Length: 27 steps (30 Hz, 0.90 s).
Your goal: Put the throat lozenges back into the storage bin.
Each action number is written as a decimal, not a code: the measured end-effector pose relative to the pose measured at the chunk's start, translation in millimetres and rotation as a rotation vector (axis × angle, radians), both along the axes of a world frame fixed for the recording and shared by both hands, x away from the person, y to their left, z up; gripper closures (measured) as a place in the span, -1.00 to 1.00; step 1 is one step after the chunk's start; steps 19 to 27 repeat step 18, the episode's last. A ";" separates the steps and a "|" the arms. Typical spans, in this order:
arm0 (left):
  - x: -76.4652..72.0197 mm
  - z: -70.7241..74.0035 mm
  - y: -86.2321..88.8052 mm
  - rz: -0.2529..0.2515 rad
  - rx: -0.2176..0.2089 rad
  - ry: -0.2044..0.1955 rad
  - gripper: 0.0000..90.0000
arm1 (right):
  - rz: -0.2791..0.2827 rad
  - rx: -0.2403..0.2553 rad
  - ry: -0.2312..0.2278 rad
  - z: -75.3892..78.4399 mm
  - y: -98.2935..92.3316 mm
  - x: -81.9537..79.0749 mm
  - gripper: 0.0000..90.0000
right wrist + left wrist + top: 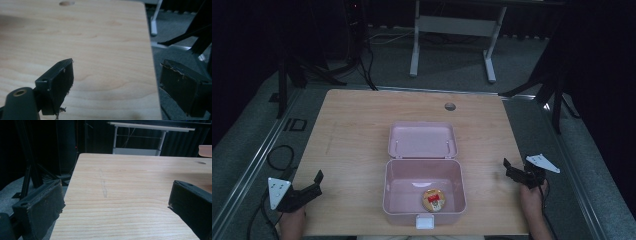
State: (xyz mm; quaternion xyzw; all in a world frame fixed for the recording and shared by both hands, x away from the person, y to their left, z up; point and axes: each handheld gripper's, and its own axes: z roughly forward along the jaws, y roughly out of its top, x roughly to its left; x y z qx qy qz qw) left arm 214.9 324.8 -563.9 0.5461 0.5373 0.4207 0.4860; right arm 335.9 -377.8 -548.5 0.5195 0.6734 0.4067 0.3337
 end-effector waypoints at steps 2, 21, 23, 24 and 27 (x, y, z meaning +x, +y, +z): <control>0.0 0.0 0.1 0.000 0.000 0.000 -0.99 | -0.003 0.016 -0.022 2.0 -1.4 -1.7 -0.74; 0.0 0.0 0.1 -0.002 0.000 -0.001 -0.99 | 0.001 0.013 0.021 -0.5 -2.3 2.3 -0.74; 0.0 0.0 0.1 -0.002 0.000 -0.001 -0.99 | 0.001 0.013 0.021 -0.5 -2.3 2.3 -0.74; 0.0 0.0 0.1 -0.002 0.000 -0.001 -0.99 | 0.001 0.013 0.021 -0.5 -2.3 2.3 -0.74; 0.0 0.0 0.1 -0.002 0.000 -0.001 -0.99 | 0.001 0.013 0.021 -0.5 -2.3 2.3 -0.74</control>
